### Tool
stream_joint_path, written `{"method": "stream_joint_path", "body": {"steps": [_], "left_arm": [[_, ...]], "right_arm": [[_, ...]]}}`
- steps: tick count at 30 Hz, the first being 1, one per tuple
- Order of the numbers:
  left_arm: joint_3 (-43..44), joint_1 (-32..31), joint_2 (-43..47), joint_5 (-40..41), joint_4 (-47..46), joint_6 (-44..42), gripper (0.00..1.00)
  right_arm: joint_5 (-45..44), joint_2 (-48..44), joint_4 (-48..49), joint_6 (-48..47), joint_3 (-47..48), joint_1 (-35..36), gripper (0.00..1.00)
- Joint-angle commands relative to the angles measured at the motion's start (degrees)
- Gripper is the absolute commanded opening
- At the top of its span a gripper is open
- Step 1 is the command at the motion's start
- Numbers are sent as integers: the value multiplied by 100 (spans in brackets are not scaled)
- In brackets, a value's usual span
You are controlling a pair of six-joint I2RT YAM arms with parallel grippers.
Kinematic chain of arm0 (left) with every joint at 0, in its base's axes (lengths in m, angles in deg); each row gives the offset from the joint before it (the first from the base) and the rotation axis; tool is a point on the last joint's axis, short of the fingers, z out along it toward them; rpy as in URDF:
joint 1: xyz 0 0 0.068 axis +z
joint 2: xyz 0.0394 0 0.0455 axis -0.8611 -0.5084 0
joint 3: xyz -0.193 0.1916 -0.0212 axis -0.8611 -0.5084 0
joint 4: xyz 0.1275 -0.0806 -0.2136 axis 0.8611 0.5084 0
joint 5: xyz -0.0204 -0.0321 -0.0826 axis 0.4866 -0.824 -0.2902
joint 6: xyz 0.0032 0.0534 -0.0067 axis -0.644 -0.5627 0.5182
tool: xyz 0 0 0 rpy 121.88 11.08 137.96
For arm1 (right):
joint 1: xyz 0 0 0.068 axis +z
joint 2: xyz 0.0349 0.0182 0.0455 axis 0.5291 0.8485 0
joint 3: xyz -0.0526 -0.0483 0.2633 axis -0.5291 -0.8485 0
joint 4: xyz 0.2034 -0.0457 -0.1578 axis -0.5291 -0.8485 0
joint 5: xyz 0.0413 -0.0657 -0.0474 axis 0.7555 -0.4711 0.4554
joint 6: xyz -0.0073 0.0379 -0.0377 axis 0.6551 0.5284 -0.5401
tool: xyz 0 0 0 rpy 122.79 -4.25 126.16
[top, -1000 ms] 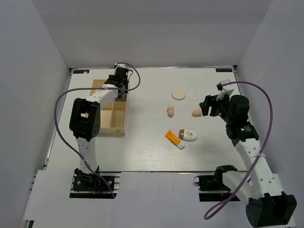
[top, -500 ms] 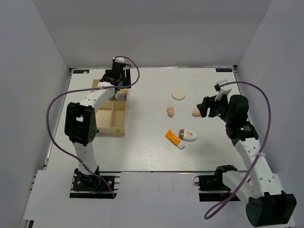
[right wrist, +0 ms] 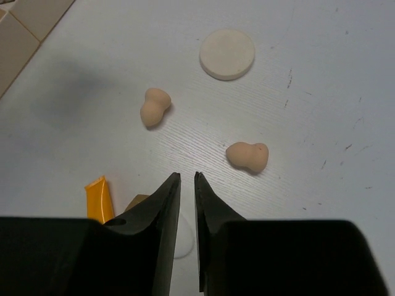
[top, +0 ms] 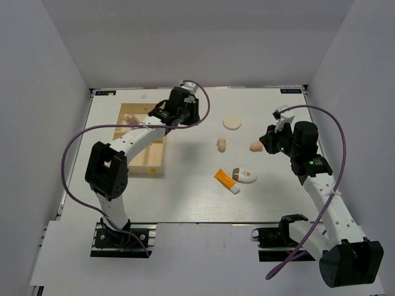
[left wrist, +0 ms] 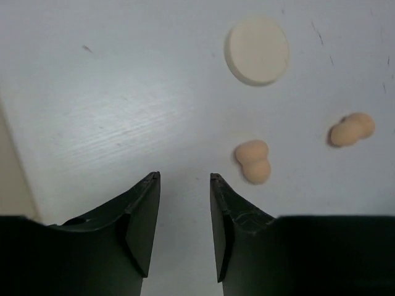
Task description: Organize the makeup
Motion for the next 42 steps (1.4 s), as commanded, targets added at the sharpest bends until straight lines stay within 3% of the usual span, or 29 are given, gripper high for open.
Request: {"method": "stream_joint_path", "body": {"steps": [1,4,7,23,32,36,38,42], "left_arm": [[-24,-320,-307,-228,176,280,51],[187,-610,-649,-211,264,526,69],[363,-803,-905,-193,247,824,76],[1339,-1182,-2268,123,123,1387,83],[1383,-1182,-2505,62,106,1484,71],[1286,-1182,-2436,44,80,1493,58],[1181,-1182,-2286,79,62,1484,45],[787,-1104,-1699,255,-8,1388,39]], "right_arm": [[-172,7,120,23,128,-20,22],[-251,7,137,40,120,-12,29],[-287,-1,137,49,119,-21,32],[-234,-72,155,67,102,-12,35],[-199,-107,137,84,111,-12,35],[-190,-124,137,102,111,-12,35],[-190,-133,129,119,111,-12,35],[-164,-159,137,119,102,-12,35]]}}
